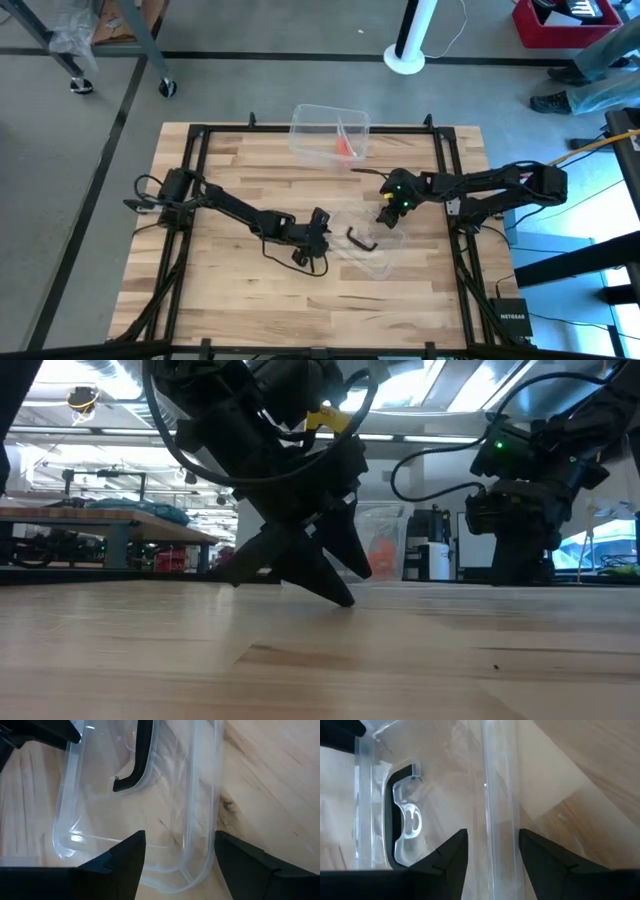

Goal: Roll bandage
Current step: Close the transparent container

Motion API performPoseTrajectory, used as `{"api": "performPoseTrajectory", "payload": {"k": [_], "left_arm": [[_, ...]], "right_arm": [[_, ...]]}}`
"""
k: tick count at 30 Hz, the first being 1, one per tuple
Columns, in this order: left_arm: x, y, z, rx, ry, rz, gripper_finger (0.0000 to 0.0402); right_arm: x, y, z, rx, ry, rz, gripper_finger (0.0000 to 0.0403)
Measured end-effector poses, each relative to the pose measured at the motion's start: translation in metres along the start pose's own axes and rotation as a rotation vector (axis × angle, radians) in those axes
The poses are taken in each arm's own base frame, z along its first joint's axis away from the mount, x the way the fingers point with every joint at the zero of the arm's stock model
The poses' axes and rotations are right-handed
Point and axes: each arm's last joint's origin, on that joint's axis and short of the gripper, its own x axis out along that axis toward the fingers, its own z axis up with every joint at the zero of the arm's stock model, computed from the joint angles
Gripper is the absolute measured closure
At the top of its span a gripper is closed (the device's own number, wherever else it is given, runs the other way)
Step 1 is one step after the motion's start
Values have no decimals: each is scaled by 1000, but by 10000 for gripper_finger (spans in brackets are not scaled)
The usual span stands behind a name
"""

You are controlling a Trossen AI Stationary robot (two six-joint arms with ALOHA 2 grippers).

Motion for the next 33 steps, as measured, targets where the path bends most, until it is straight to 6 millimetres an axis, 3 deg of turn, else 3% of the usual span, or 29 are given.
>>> {"api": "performPoseTrajectory", "payload": {"k": [14, 21, 25, 31, 33], "left_arm": [[3, 7, -4, -63, 12, 38, 174], [4, 9, -4, -79, 17, 61, 174], [4, 9, -4, -79, 20, 63, 174], [-5, 10, -1, -45, 51, 114, 174], [-14, 10, 4, -31, 61, 153, 174]], "right_arm": [[1, 11, 6, -27, 27, 273, 221], [-1, 19, 17, -73, -72, 339, 224], [-1, 19, 18, -48, -78, 341, 263], [-3, 21, 20, -29, -90, 349, 375], [-8, 25, 24, -59, -113, 349, 382]]}}
